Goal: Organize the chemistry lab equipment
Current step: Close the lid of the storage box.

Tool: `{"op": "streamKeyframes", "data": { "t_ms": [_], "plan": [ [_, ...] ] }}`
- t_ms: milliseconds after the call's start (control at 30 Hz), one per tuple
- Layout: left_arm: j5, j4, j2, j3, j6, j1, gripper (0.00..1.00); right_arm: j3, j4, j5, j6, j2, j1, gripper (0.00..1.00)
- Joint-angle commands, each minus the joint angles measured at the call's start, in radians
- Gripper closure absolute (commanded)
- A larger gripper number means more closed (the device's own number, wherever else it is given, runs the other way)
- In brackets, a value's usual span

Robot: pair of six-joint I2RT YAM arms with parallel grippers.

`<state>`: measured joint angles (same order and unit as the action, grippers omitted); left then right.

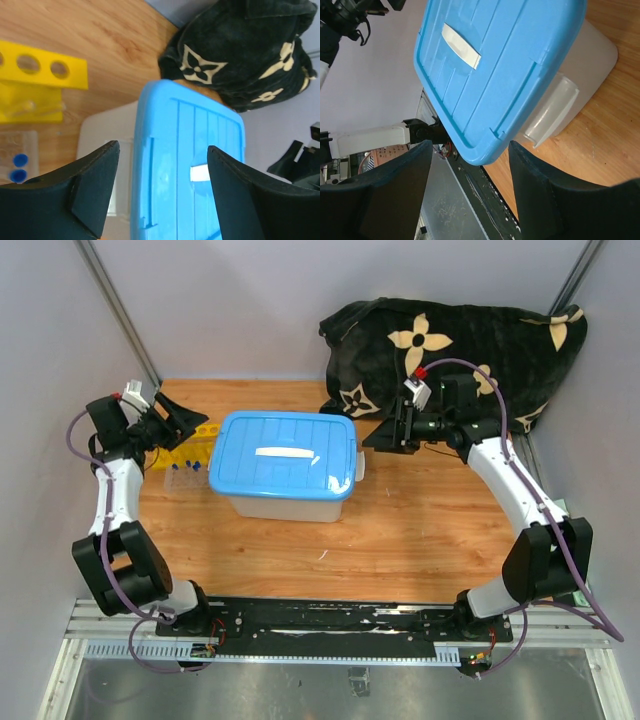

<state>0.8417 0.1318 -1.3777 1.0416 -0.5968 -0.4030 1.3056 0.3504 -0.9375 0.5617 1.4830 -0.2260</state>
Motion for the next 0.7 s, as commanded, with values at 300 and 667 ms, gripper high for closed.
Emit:
{"op": "streamKeyframes", "data": {
  "t_ms": [300,667],
  "plan": [
    [-0.004,0.377,-0.168,0.218,0.327,-0.013,0.38,0.028,0.190,-0.022,-0.177,-0.007,0.072,0.38],
    [0.114,0.349,-0.154,0.051,0.328,-0.004,0.33,0.074,0.196,-0.054,-0.179,0.071,0.074,0.37]
  ]
}}
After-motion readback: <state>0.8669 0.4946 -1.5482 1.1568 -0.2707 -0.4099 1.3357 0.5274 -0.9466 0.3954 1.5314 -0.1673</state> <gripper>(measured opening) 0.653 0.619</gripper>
